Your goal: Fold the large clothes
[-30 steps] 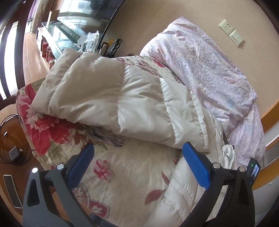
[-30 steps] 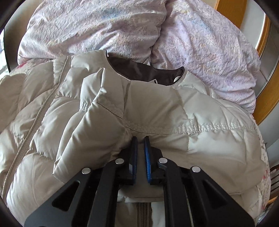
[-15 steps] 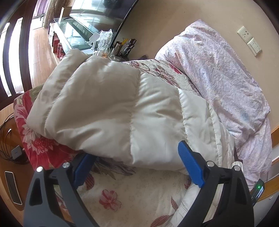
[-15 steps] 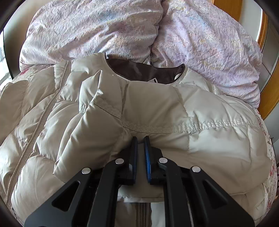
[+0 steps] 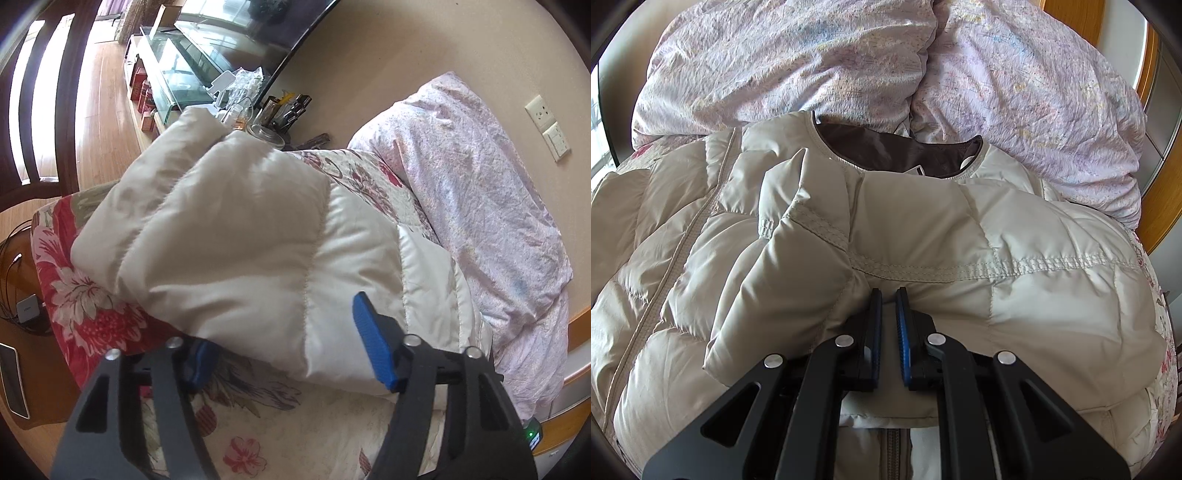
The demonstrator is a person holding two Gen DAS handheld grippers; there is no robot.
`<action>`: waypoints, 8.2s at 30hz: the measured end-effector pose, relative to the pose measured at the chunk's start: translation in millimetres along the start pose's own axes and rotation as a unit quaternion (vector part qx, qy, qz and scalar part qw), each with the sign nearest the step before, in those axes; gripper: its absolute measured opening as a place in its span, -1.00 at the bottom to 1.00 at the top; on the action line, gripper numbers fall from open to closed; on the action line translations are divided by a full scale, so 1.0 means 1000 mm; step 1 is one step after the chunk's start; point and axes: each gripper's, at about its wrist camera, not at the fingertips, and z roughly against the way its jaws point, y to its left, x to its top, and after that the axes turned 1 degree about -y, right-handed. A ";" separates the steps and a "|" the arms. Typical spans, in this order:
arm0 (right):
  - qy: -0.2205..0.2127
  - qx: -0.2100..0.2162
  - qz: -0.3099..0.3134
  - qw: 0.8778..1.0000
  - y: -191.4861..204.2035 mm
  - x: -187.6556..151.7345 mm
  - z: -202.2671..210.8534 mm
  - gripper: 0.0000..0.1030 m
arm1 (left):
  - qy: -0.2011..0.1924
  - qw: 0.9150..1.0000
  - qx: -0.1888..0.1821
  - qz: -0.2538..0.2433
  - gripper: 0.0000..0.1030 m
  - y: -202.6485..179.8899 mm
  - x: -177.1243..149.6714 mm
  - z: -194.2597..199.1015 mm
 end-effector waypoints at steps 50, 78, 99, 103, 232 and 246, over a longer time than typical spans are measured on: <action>-0.019 0.004 -0.079 0.997 -0.073 -0.025 0.042 -0.67 | 0.146 0.850 -0.249 -0.441 -0.72 -0.364 -0.221 0.021; -0.075 0.091 0.023 0.993 -0.043 0.008 0.073 -0.67 | 0.022 0.861 -0.103 -0.498 0.37 -0.328 -0.173 -0.011; -0.021 0.152 -0.060 0.986 -0.079 -0.012 -0.007 -0.68 | 0.057 0.863 -0.052 -0.500 0.66 -0.317 -0.198 -0.092; -0.021 0.159 -0.068 0.985 -0.080 -0.010 -0.010 -0.68 | 0.068 0.866 -0.055 -0.492 0.71 -0.317 -0.195 -0.100; -0.148 0.145 -0.338 0.918 -0.294 0.101 0.019 0.48 | 0.114 0.946 -0.182 -0.243 0.32 -0.315 -0.015 -0.093; -0.093 0.043 -0.097 0.990 -0.190 0.103 0.010 0.47 | -0.031 0.896 -0.114 -0.428 0.89 -0.361 -0.082 -0.037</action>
